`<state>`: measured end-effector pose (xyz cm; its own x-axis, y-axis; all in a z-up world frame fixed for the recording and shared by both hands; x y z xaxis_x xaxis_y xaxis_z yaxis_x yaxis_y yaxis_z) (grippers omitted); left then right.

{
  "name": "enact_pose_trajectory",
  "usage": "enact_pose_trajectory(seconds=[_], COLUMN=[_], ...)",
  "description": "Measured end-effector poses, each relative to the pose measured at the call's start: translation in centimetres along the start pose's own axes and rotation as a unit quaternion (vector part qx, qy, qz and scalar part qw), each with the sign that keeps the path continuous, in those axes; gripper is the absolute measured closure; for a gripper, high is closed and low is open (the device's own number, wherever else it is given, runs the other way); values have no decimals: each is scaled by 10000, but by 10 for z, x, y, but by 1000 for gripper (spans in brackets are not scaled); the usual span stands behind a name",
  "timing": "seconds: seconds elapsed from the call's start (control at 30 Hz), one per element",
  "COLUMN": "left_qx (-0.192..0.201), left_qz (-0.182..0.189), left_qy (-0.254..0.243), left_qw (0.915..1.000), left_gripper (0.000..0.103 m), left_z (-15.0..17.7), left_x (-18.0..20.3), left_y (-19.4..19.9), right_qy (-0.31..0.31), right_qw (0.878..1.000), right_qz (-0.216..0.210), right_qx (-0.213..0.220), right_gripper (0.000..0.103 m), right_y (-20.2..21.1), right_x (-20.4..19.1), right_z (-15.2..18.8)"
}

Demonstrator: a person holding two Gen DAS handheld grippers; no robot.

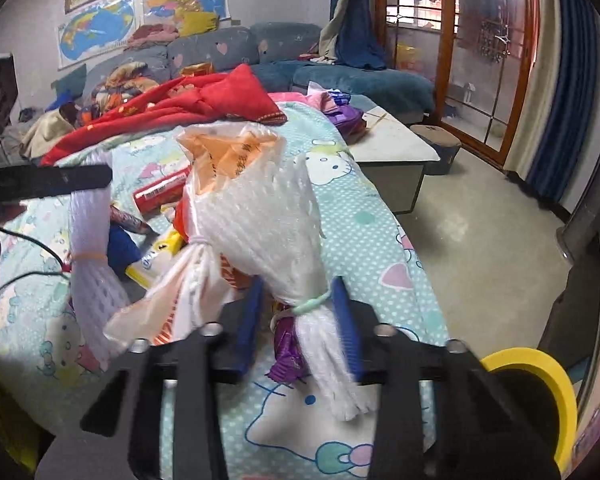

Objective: Collect trash
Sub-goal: 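Grasp white foam nets with both grippers, one net in each, then carry the foam nets over the yellow bin with both grippers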

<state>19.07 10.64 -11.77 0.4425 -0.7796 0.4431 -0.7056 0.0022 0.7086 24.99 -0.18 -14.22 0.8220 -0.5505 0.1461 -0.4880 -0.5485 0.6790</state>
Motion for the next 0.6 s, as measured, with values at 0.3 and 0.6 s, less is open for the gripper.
enact_pose_trajectory(seconds=[0.3,0.6], left_qx=[204,854], left_qz=[520,836], left_qy=[92,82], left_qw=[9984,9928], left_gripper=[81,81], left_z=[-8,-31], left_x=[10,19], left_y=[25,75], right_qy=[-285,-907], right_qw=[9986,9913], right_qz=[-34,-119], right_qx=[450,941], right_gripper=[88,90], right_y=[25,58], right_x=[4,17], right_z=[-9,-16])
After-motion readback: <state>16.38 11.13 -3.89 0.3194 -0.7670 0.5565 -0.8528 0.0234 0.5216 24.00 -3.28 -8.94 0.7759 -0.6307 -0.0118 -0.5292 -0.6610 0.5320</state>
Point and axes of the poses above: each gripper's, at about its wrist camera, not at the fingertips, and y roughly against the way its jaws point, x to its right, z to its underside, the point moved 10 cm from there along -y, roughly the way its jaws point, and after that the axes turned 14 degrees about y, right-handed, at the moved point
